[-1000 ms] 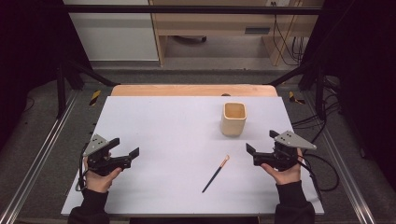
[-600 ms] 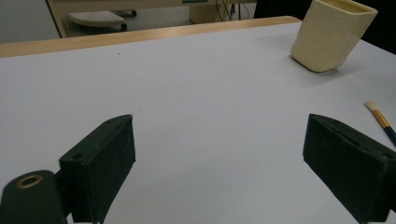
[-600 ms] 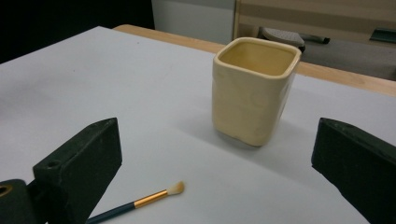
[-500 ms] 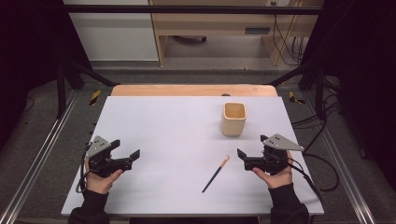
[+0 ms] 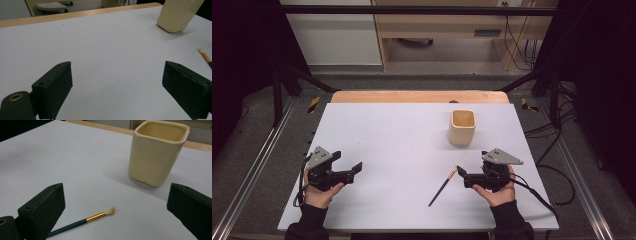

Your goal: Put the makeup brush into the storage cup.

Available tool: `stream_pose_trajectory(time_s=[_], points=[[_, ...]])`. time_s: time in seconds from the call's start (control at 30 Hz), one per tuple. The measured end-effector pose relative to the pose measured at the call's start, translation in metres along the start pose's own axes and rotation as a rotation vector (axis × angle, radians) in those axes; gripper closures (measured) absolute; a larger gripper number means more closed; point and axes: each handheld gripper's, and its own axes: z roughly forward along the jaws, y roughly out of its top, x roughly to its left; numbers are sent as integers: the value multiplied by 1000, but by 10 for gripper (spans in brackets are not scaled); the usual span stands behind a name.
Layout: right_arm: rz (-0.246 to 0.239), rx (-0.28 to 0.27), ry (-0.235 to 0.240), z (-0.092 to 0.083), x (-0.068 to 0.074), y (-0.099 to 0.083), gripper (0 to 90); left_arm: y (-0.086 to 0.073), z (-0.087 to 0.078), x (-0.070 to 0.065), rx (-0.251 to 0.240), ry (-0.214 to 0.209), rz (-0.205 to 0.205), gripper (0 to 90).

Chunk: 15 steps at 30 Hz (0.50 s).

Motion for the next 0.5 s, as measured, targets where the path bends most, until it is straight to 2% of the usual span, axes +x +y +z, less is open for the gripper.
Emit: stream_pose_trajectory(time_s=[0.27, 0.5], points=[[0, 67, 4, 15, 10, -11, 25, -1, 1, 0, 6, 0, 0, 88], [16, 100, 21, 22, 18, -18, 31, -2, 3, 0, 16, -1, 5, 88]])
